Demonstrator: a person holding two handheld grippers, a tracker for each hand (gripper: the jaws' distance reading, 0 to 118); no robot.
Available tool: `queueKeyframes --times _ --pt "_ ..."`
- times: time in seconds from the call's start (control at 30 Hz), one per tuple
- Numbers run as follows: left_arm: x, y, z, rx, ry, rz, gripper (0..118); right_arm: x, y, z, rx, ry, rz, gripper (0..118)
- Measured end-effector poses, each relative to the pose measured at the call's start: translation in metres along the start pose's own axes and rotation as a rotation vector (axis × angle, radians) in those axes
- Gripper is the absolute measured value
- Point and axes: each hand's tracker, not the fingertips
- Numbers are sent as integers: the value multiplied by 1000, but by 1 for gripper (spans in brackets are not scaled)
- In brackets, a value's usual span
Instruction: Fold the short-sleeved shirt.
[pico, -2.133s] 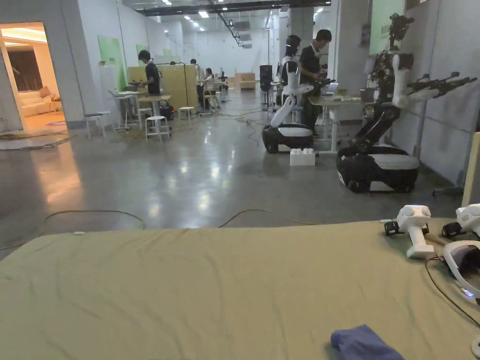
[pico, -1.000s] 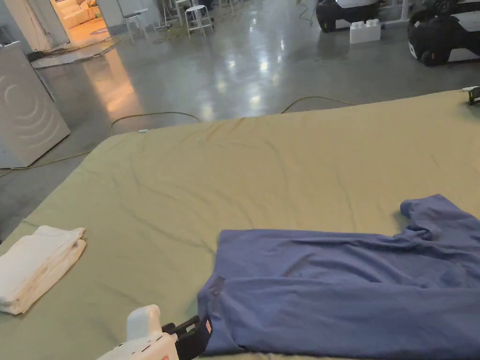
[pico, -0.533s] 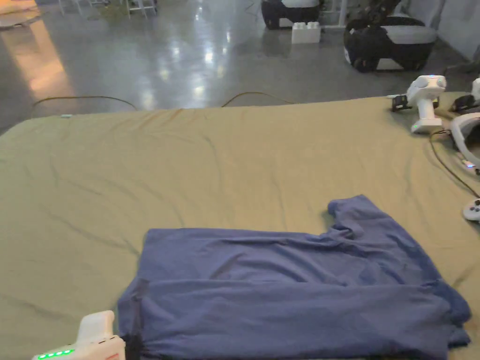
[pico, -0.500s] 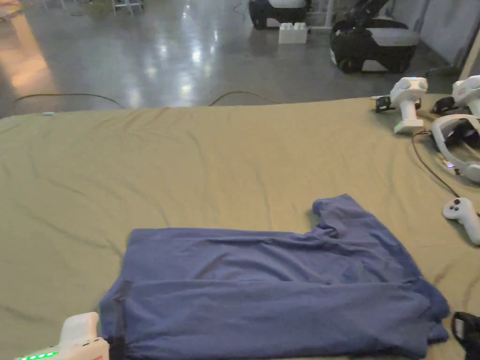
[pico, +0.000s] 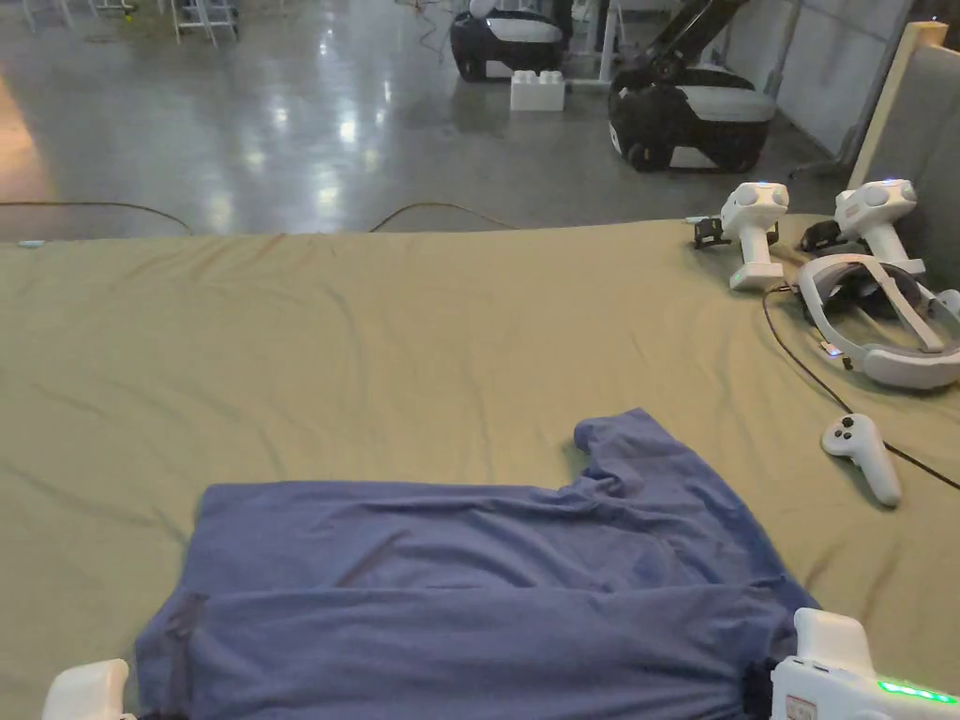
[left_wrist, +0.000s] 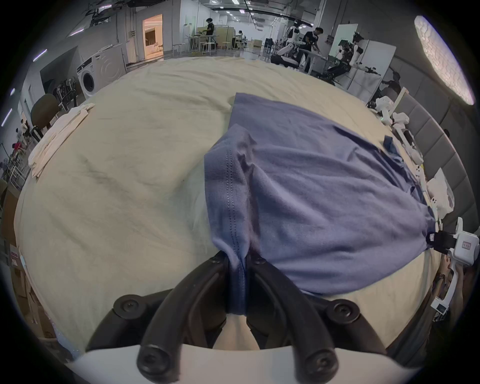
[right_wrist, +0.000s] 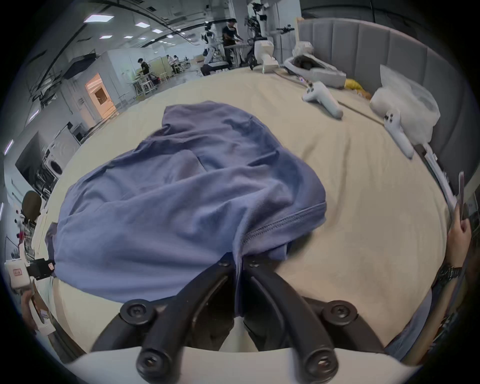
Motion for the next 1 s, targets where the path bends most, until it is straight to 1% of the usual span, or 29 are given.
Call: queueKeyframes --times 0.07,0.13,0.17,0.2,0.23,0.3,0.37,0.47,0.57,0.6,0.63,0.67,0.7,0.73,0.77,0.8,0.83,0.87,0.93,1.0 --pt "-4 -3 25 83 -58 42 9 9 2 5 6 16 -28 3" --pt "-10 -3 52 116 -95 95 9 10 0 17 22 5 -36 3" --pt "-12 -5 63 123 -105 113 9 9 -1 22 35 -2 -23 3" --pt "-13 -8 73 131 -100 106 9 8 -3 28 42 -19 13 3" --pt "-12 -12 80 118 -98 91 9 4 -7 36 41 -36 32 3" --pt "-11 -30 95 114 -85 67 9 9 -18 53 49 -30 36 3" --pt "-11 -50 108 89 -98 86 9 13 -33 68 50 -36 37 3" --pt "-9 -79 119 63 -82 78 9 25 -53 80 13 -45 74 3" --pt "-13 -93 125 64 -113 98 9 31 -62 83 2 -46 86 3" --pt "-12 -96 124 73 -112 101 10 33 -63 82 -8 -40 81 3" --pt "-12 -98 120 78 -104 106 17 34 -64 80 -11 -31 67 3" --pt "-13 -97 116 69 -85 112 45 34 -64 76 -11 -29 63 16" --pt "-13 -97 114 63 -56 112 71 34 -63 74 -20 -38 69 47" --pt "-13 -95 113 69 -44 118 86 34 -63 71 -25 -54 80 80" --pt "-15 -91 120 89 -54 141 87 34 -64 71 -11 -67 90 93" --pt "-18 -87 136 181 -111 171 87 36 -62 75 14 -28 105 88" --pt "-23 -82 157 261 -209 203 87 37 -58 84 53 14 109 88" --pt "-23 -75 177 313 -269 220 87 34 -52 92 77 39 106 88" --pt "-14 -61 208 467 -247 213 87 26 -39 113 179 90 128 88" --pt "1 -48 238 624 -180 133 87 14 -25 141 304 125 145 88"
